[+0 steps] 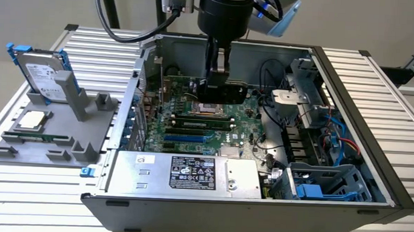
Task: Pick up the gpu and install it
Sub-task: 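Insert the gpu into the slot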
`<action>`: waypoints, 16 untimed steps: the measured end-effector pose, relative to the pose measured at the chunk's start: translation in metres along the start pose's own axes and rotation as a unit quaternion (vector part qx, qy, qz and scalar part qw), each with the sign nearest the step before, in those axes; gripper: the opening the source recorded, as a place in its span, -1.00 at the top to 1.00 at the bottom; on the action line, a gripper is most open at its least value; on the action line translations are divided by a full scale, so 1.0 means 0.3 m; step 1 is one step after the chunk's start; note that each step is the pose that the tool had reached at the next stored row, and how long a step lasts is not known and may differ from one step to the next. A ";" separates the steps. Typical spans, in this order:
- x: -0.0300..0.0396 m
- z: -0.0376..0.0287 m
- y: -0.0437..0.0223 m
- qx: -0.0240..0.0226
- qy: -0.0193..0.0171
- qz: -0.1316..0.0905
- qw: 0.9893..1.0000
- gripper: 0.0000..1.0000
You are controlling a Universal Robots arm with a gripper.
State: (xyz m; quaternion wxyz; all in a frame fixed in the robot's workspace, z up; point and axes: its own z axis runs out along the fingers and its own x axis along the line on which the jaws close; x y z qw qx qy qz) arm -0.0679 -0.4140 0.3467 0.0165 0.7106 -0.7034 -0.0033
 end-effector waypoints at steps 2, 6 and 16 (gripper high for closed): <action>0.000 0.002 0.000 0.000 0.000 0.000 1.000 1.00; 0.000 0.004 0.000 0.000 0.000 0.000 1.000 1.00; -0.001 0.021 -0.001 0.000 0.001 0.000 1.000 1.00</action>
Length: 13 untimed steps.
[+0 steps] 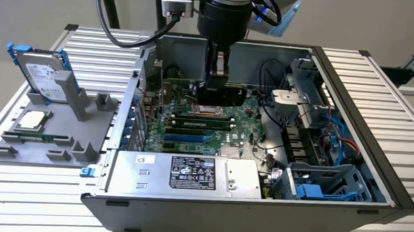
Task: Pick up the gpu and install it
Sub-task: 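Insert the gpu into the slot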
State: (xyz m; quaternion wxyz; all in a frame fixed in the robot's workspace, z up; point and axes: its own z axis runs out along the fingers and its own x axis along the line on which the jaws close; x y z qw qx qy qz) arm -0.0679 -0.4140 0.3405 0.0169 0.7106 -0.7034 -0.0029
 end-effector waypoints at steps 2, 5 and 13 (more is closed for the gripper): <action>0.000 0.003 0.000 0.000 0.000 0.000 1.000 1.00; 0.000 0.008 0.000 0.000 0.001 0.000 1.000 1.00; 0.000 0.019 -0.001 0.000 0.002 0.000 1.000 1.00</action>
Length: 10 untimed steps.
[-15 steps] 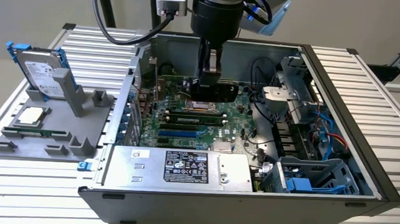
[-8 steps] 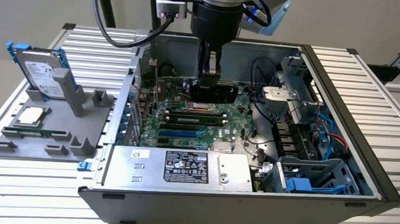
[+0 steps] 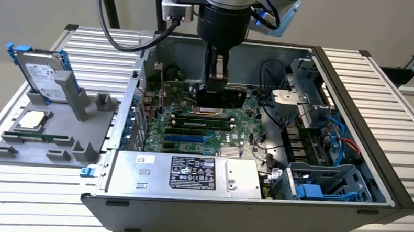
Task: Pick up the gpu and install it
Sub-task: 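Insert the gpu into the slot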
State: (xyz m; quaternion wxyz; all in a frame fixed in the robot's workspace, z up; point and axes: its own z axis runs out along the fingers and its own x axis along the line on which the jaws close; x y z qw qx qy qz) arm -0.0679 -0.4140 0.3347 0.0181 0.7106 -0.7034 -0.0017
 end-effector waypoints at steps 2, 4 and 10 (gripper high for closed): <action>0.000 0.003 0.000 0.000 0.000 0.000 1.000 1.00; 0.000 0.005 0.000 0.000 0.001 0.000 1.000 1.00; 0.000 0.012 0.000 0.000 0.002 0.000 1.000 1.00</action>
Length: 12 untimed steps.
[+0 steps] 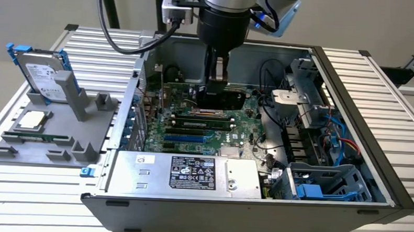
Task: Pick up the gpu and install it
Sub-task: 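Insert the gpu into the slot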
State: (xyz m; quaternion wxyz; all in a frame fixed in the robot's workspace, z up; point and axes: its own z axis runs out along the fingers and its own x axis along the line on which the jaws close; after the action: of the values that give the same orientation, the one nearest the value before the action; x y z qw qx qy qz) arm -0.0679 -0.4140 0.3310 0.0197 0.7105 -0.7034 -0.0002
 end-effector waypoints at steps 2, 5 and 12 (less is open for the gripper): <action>0.000 0.002 0.000 0.000 0.001 0.000 1.000 1.00; 0.000 0.006 0.000 0.000 0.001 0.000 1.000 1.00; 0.000 0.014 -0.001 0.000 0.003 0.000 1.000 1.00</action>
State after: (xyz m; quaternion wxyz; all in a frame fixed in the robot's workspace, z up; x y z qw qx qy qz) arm -0.0679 -0.4140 0.3267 0.0220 0.7105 -0.7034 0.0022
